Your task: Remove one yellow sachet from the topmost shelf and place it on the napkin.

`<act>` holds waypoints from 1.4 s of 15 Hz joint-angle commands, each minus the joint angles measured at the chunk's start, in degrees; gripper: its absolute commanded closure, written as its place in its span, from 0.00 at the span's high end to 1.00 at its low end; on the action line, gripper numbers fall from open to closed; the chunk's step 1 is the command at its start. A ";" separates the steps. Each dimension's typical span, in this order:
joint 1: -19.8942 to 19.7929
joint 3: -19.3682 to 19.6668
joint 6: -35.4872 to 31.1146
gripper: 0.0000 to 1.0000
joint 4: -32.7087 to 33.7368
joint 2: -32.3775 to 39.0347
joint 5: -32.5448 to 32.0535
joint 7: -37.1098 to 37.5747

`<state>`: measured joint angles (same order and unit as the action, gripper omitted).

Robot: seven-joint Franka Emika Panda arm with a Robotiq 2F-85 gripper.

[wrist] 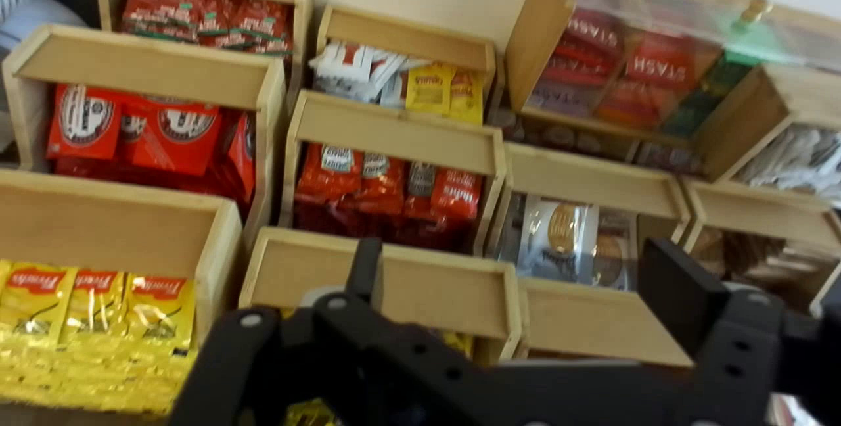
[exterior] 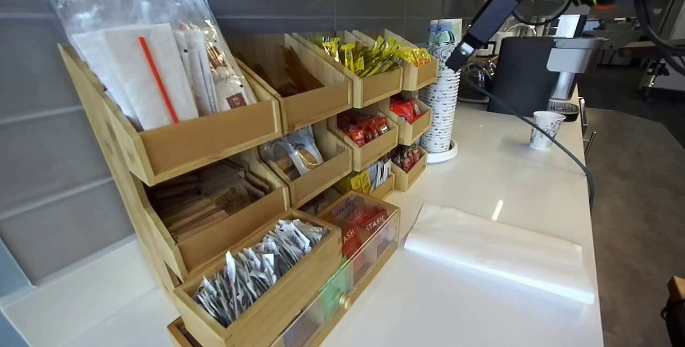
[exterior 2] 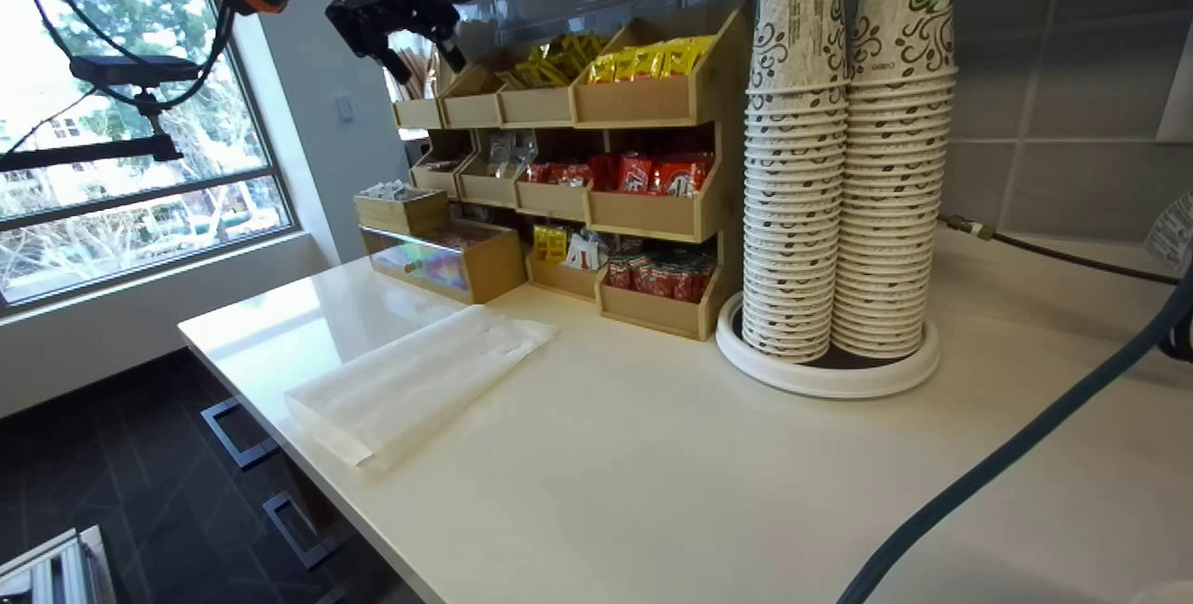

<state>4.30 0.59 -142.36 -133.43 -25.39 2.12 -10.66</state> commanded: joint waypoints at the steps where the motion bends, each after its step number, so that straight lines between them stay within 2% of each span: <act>1: 2.99 3.44 -11.92 1.00 0.60 3.52 4.97 -4.28; 4: 7.47 6.55 -19.27 1.00 1.46 6.22 11.06 -8.69; 9: 16.07 11.96 -25.95 1.00 2.87 9.65 20.72 -16.59; 21: 29.35 23.90 -30.60 1.00 8.34 15.05 32.76 -34.30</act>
<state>30.10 21.42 -171.62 -128.04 -12.84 30.60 -39.75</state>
